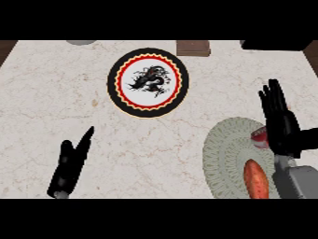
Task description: Pick the sweet potato from the placemat and place it in the plate
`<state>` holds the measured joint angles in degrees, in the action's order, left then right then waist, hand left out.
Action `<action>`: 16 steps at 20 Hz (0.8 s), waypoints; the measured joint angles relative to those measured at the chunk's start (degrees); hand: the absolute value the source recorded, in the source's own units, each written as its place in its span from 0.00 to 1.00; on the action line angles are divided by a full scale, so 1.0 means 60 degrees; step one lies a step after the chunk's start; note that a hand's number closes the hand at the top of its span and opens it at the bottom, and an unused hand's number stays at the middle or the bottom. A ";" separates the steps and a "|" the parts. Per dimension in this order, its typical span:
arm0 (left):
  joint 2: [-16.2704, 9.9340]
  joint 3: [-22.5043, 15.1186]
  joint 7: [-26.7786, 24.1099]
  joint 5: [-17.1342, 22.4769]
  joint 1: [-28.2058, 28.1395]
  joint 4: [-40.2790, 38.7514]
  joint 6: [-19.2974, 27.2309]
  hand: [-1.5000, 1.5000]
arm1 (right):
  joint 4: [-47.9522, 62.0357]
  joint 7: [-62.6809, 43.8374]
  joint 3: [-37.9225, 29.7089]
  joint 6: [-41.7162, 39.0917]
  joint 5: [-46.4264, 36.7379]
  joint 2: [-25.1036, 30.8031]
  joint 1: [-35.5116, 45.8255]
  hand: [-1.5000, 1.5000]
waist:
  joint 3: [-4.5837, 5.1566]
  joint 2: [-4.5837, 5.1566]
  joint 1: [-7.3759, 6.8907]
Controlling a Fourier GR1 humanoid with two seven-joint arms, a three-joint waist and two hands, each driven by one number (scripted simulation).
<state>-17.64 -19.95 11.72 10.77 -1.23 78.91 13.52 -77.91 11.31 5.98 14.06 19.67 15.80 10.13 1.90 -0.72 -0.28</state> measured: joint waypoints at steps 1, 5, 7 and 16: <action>0.0272 -0.0260 -0.0156 0.0068 0.0037 0.0488 -0.0135 0.50 | -0.0142 -0.0152 -0.0026 0.0012 0.0080 -0.0031 0.0030 0.00 | -0.0086 -0.0017 0.0027; -0.0188 0.0428 -0.0522 -0.0254 0.0857 0.0653 0.0126 0.50 | -0.1040 -0.1180 -0.0269 -0.0209 0.1285 -0.0455 0.0173 0.00 | -0.0230 0.0008 0.0150; -0.0415 0.0647 -0.0743 -0.0448 0.1202 0.0807 0.0226 0.50 | -0.1287 -0.1399 -0.0116 -0.0402 0.1062 -0.0042 0.0381 1.00 | -0.0194 -0.0045 0.0116; -0.0678 0.1372 -0.1109 -0.0544 0.2232 0.0654 0.0012 0.50 | -0.2994 -0.1206 0.1651 -0.0087 -0.0624 0.0254 -0.2492 0.00 | -0.0289 0.0061 0.0262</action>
<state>-21.71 -11.72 5.07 7.50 12.15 82.83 13.60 -95.87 4.07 15.89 13.54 15.92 17.32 -4.82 0.16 -0.35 1.30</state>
